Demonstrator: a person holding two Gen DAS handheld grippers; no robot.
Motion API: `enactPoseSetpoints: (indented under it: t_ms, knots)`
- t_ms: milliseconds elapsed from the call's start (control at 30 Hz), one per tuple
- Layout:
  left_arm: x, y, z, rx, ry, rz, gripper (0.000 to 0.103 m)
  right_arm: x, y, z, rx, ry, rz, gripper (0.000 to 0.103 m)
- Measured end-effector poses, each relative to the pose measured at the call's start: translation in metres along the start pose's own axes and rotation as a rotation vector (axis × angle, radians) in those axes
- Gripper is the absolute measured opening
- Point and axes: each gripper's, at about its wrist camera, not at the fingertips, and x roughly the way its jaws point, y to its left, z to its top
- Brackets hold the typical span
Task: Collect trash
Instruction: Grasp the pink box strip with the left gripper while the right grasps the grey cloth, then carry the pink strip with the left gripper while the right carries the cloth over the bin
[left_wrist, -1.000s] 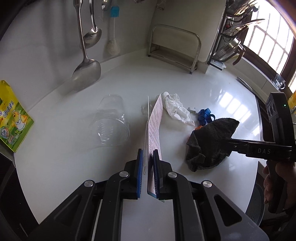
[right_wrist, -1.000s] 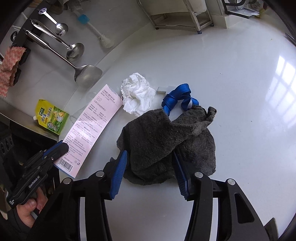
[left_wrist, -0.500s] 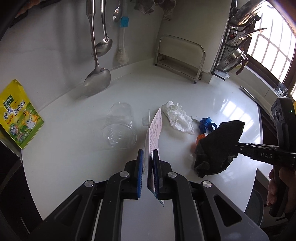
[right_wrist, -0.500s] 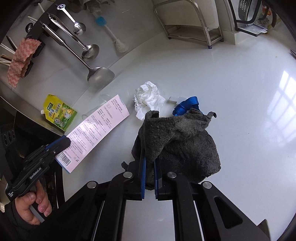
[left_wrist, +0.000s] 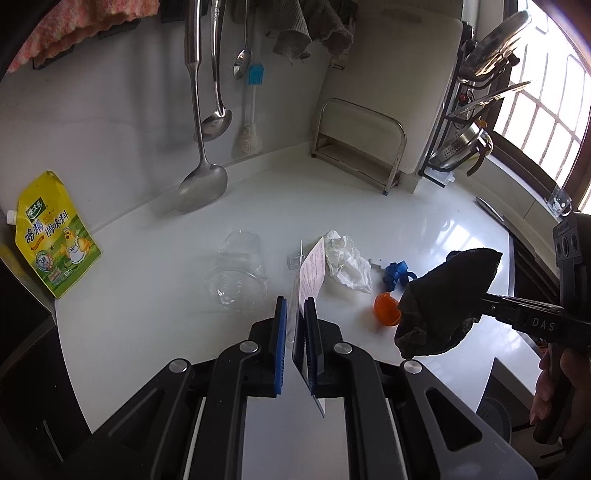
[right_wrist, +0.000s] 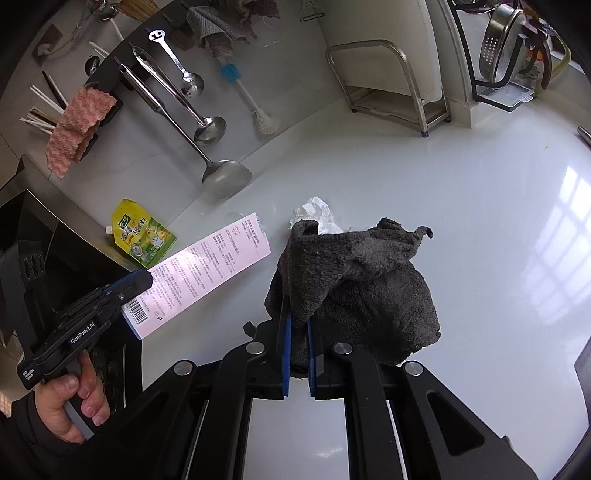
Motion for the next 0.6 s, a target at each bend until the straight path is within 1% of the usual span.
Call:
enactPoseSetpoints:
  t_ms: [167, 333, 600]
  knots:
    - [-0.011, -0.01, -0.003, -0.003, -0.005, 0.016, 0.009, -0.012, -0.003, -0.003, -0.016, -0.008, 0.022, 0.007]
    - [-0.023, -0.029, -0.01, 0.006, -0.008, 0.031, 0.009, -0.025, -0.004, -0.008, -0.03, -0.009, 0.04, 0.007]
    - [-0.043, -0.061, -0.02, 0.019, -0.015, 0.052, 0.009, -0.051, -0.011, -0.027, -0.059, 0.0, 0.063, 0.007]
